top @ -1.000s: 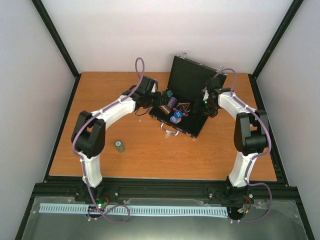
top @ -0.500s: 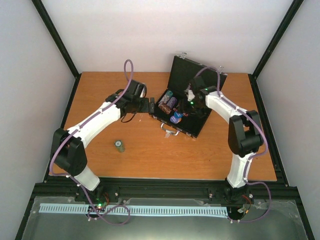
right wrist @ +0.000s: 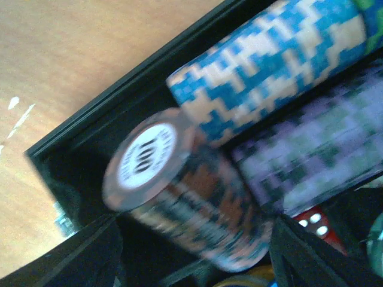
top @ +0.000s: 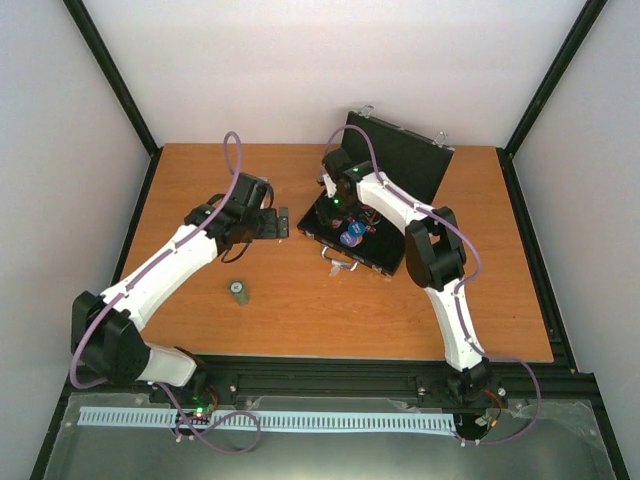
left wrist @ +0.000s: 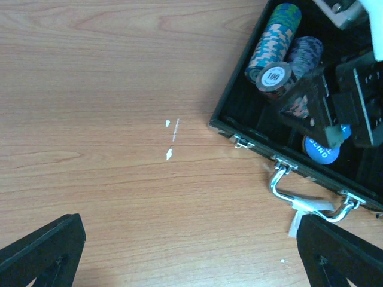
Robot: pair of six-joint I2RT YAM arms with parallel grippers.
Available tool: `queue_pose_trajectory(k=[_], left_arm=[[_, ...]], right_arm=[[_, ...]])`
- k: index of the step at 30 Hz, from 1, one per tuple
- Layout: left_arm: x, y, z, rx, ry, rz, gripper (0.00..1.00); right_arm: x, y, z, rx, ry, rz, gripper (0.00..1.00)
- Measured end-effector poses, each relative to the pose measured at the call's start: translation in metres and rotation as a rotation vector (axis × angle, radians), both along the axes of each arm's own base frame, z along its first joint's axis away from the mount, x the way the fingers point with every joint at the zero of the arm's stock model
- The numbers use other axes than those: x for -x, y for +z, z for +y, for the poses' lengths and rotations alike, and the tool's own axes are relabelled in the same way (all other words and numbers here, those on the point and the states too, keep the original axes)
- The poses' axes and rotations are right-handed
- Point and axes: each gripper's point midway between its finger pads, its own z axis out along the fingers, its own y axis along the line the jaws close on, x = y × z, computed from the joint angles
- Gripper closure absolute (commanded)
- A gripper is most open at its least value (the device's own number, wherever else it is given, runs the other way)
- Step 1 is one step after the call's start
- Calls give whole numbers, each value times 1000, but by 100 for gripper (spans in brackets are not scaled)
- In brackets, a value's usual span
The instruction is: Pack up texas hold em set
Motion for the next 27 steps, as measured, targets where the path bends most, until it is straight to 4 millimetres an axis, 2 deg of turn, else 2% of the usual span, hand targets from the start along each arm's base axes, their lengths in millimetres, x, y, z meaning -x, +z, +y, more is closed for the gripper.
queue_pose_trajectory(k=[3, 8, 14, 19, 27], left_arm=[[3, 0, 8, -11, 14, -3, 0], [4, -5, 17, -23, 30, 8, 0], [3, -8, 24, -28, 45, 15, 0], [2, -9, 28, -30, 55, 17, 0], [2, -12, 30, -37, 55, 23, 0]], right_arm=[[-13, -6, -8, 41, -14, -27, 31], [-13, -15, -14, 85, -5, -25, 33], [-11, -22, -17, 120, 13, -9, 50], [-8, -22, -14, 128, 39, -13, 73], [-8, -21, -12, 123, 53, -20, 82]])
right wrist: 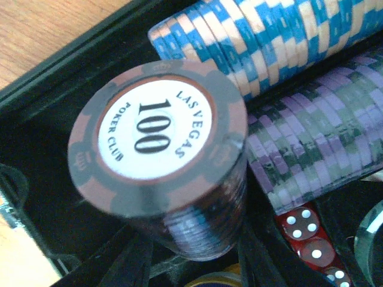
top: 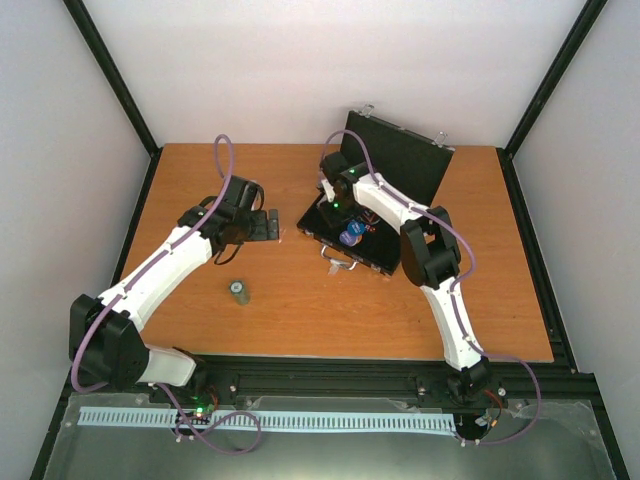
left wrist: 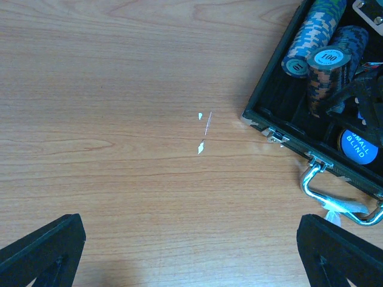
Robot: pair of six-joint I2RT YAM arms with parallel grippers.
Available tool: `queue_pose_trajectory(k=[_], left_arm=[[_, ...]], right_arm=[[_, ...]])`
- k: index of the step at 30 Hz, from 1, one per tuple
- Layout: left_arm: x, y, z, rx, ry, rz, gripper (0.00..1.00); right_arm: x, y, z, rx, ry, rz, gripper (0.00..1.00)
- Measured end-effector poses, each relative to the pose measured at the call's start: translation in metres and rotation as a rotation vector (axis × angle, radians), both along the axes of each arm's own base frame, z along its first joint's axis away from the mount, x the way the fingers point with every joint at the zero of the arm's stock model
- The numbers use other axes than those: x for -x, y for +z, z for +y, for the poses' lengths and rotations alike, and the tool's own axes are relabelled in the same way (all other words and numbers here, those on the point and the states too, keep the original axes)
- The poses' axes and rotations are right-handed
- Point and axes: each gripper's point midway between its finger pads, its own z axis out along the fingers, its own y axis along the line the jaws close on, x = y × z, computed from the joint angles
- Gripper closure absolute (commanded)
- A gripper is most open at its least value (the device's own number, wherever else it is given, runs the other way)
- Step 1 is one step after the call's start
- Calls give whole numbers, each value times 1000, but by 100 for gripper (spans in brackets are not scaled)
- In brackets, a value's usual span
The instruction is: Pack up texas hold em set
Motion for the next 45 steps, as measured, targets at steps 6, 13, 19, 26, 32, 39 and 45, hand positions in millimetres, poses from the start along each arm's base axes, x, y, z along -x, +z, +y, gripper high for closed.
queue_pose_trajectory(k=[6, 13, 19, 26, 32, 39, 45], left_arm=[[0, -1, 1, -4, -1, 2, 0], [1, -4, 2, -4, 0, 9, 0], [3, -9, 2, 0, -6, 24, 0], [5, -13, 0, 5, -13, 38, 0], [5, -16, 0, 3, -13, 44, 0], [5, -22, 0, -5, -13, 60, 0], [4, -28, 0, -13, -11, 76, 0]], right_arm=[[7, 21, 9, -83, -20, 7, 83], [9, 115, 1, -222, -126, -130, 85], [10, 120, -36, -271, -269, -117, 46], [1, 46, -19, -110, -137, -61, 30], [16, 28, 16, -67, 34, -72, 31], [2, 23, 23, -63, 90, -123, 32], [-5, -4, 26, -36, 120, -109, 35]])
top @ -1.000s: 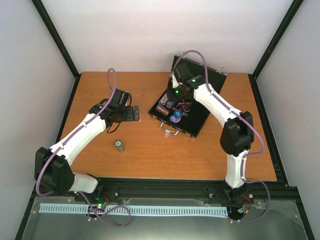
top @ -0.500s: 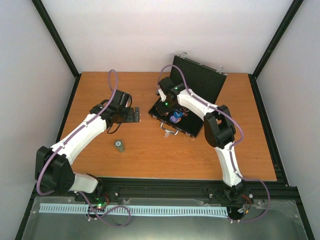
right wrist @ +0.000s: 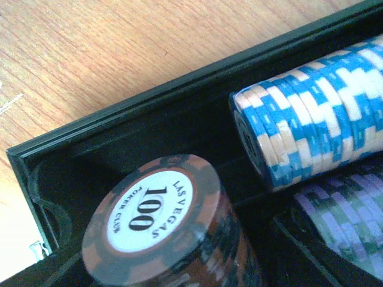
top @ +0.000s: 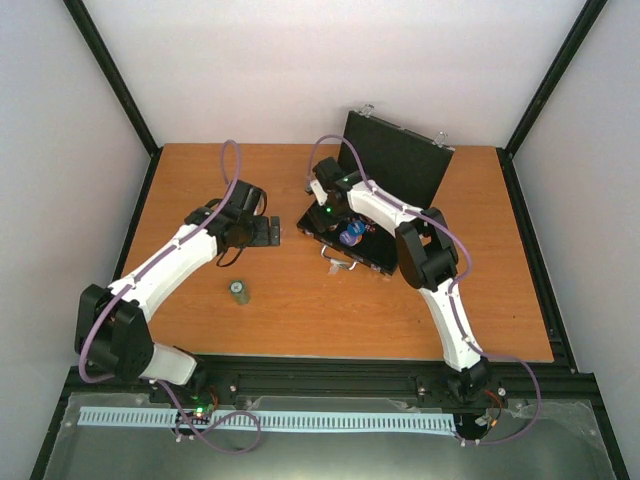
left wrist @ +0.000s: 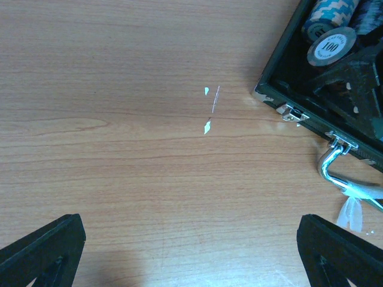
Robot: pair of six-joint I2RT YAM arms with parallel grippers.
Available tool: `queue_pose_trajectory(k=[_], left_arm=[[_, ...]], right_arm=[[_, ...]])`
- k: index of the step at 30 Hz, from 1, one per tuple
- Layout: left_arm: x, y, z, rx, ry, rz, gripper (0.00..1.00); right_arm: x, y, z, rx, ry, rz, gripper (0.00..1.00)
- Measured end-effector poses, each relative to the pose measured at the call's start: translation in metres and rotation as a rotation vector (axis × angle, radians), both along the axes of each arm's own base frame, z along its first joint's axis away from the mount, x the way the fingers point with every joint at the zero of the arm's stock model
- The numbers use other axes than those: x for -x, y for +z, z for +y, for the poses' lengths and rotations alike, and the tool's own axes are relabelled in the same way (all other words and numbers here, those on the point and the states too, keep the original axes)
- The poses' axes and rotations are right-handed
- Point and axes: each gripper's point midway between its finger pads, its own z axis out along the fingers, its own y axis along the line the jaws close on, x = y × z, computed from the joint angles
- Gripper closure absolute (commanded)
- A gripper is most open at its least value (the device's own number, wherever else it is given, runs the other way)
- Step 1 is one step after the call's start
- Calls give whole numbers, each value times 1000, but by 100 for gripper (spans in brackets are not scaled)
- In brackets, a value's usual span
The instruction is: Pack up texas hold em set
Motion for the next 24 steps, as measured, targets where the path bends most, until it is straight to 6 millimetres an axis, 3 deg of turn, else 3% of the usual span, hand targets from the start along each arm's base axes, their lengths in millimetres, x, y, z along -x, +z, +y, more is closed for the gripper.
queue_pose_trajectory(k=[4, 6, 8, 12, 14, 24], left_arm=[[-1, -3, 1, -4, 2, 9, 0], [-1, -4, 1, -6, 3, 11, 0], [-1, -5, 1, -8, 4, 14, 0], [-1, -9, 1, -12, 4, 23, 0], [-1, -9, 1, -13, 3, 25, 0], [-1, -9, 2, -20, 0, 24, 0]], right_arm=[[-3, 2, 5, -17, 15, -7, 42], [-3, 1, 5, -19, 17, -8, 57], [-3, 1, 6, -22, 13, -5, 61], [-3, 1, 6, -23, 16, -3, 84], [-3, 1, 6, -23, 19, -4, 90], [1, 8, 8, -53, -9, 18, 97]])
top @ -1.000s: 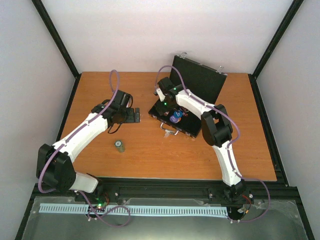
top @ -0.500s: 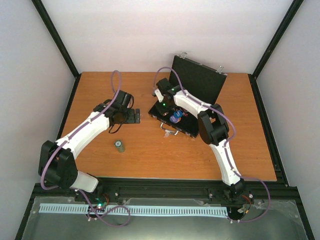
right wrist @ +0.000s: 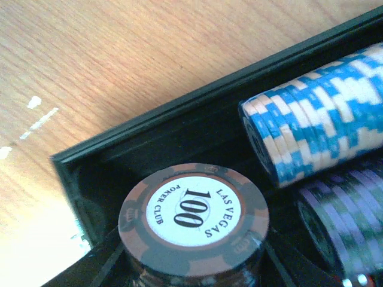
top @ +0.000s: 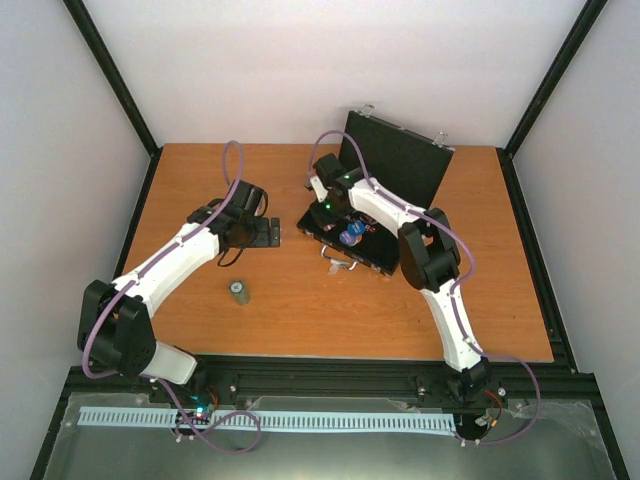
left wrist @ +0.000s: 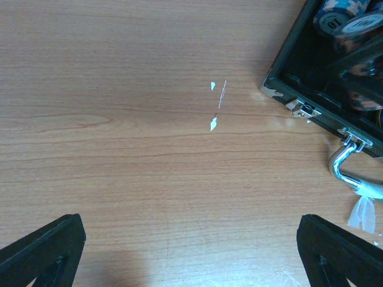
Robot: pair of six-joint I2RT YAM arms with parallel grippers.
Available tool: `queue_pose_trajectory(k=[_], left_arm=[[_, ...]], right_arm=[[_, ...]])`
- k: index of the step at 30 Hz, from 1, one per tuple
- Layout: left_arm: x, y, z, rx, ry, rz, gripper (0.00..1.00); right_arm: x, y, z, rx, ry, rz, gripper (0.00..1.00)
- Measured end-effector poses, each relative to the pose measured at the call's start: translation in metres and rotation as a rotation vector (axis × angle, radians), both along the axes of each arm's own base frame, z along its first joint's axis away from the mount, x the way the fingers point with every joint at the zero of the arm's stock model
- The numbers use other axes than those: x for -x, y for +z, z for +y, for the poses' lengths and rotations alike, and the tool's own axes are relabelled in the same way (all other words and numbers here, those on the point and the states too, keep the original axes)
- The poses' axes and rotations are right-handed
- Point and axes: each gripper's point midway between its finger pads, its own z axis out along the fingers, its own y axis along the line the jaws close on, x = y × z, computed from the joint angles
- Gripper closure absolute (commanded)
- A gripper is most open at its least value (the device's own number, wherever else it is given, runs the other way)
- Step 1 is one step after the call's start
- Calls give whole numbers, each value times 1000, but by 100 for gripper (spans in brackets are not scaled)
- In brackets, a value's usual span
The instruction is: Pack up texas hold em set
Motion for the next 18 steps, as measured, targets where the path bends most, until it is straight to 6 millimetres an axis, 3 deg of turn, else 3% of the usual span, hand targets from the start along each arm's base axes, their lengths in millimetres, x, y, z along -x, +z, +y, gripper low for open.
queue_pose_trajectory(k=[3, 7, 11, 14, 18], left_arm=[[0, 0, 1, -1, 2, 0, 0], [-1, 0, 2, -2, 3, 0, 0], [-1, 0, 1, 0, 2, 0, 0], [0, 0, 1, 2, 1, 1, 0], [0, 0, 1, 3, 0, 1, 0]], right_arm=[[1, 22, -1, -33, -46, -2, 97], [-2, 80, -13, -101, -171, -63, 97], [-2, 131, -58, -173, -375, -121, 97], [-3, 126, -111, -175, -546, -104, 97], [3, 71, -190, -76, -761, -15, 97]])
